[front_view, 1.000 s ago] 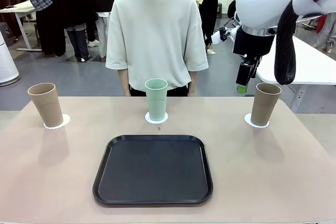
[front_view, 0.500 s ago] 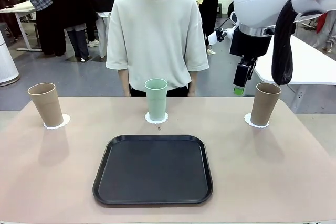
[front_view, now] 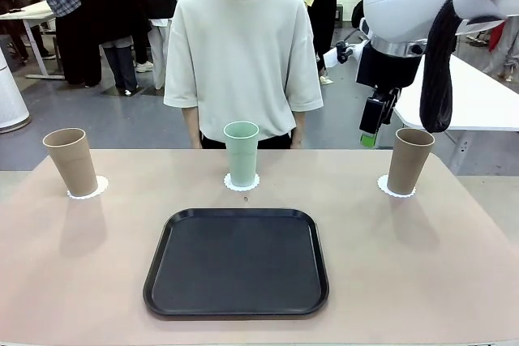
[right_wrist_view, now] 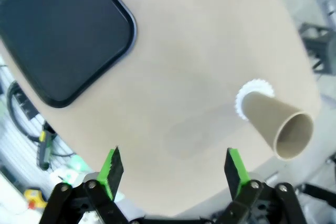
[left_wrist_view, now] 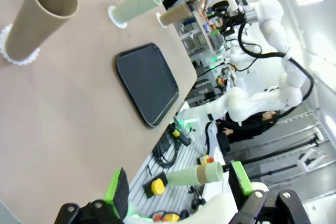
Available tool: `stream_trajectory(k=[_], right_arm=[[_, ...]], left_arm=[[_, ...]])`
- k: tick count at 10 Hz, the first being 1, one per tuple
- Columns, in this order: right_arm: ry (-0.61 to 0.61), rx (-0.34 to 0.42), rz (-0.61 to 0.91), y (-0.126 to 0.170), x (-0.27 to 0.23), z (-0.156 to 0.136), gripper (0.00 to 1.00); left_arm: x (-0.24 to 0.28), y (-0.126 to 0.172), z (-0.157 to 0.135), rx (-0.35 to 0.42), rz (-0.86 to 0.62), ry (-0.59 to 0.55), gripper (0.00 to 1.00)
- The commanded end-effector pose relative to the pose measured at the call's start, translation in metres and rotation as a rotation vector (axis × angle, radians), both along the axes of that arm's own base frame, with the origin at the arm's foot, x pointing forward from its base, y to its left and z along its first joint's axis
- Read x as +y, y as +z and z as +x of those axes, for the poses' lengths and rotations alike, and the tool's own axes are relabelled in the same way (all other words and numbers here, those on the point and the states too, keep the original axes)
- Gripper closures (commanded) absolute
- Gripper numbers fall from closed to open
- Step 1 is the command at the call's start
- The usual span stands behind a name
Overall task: Place coasters on the table and set cups on them.
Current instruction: Take one Reusable plastic cup from the Flat Tray and place it on a coaster set by the human.
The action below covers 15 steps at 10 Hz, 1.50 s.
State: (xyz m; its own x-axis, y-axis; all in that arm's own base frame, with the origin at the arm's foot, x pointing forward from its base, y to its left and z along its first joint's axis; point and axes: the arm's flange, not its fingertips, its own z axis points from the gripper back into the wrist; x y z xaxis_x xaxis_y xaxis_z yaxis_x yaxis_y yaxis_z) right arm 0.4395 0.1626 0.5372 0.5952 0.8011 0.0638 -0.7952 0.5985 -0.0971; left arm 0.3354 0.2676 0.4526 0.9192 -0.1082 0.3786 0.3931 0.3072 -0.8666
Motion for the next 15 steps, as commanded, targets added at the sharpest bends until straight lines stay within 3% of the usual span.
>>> stream_trajectory(k=[1, 3, 5, 6, 9, 11, 12, 15], right_arm=[[-0.364, 0.084, 0.126, -0.022, -0.028, -0.032, 0.00], [-0.601, 0.124, 0.196, -0.035, -0.074, -0.062, 0.00], [-0.652, 0.147, 0.401, -0.045, -0.128, -0.085, 0.00], [-0.584, 0.191, 0.669, -0.050, -0.162, -0.090, 0.00], [-0.330, 0.216, 1.126, -0.083, -0.238, -0.081, 0.00], [-0.241, 0.230, 1.266, -0.088, -0.286, -0.080, 0.00], [-0.208, 0.272, 1.327, -0.087, -0.317, -0.082, 0.00], [-0.281, 0.408, 1.334, -0.088, -0.360, -0.088, 0.00]], left_arm=[[0.000, 0.003, 0.000, 0.012, 0.009, 0.015, 0.00], [0.000, 0.003, 0.000, 0.012, 0.009, 0.015, 0.00], [0.000, 0.003, 0.000, 0.012, 0.009, 0.015, 0.00], [0.000, 0.003, 0.000, 0.012, 0.009, 0.015, 0.00], [0.000, 0.003, 0.000, 0.012, 0.009, 0.015, 0.00], [0.000, 0.003, 0.000, 0.012, 0.009, 0.015, 0.00], [0.000, 0.003, 0.000, 0.012, 0.009, 0.015, 0.00], [0.000, 0.003, 0.000, 0.012, 0.009, 0.015, 0.00]])
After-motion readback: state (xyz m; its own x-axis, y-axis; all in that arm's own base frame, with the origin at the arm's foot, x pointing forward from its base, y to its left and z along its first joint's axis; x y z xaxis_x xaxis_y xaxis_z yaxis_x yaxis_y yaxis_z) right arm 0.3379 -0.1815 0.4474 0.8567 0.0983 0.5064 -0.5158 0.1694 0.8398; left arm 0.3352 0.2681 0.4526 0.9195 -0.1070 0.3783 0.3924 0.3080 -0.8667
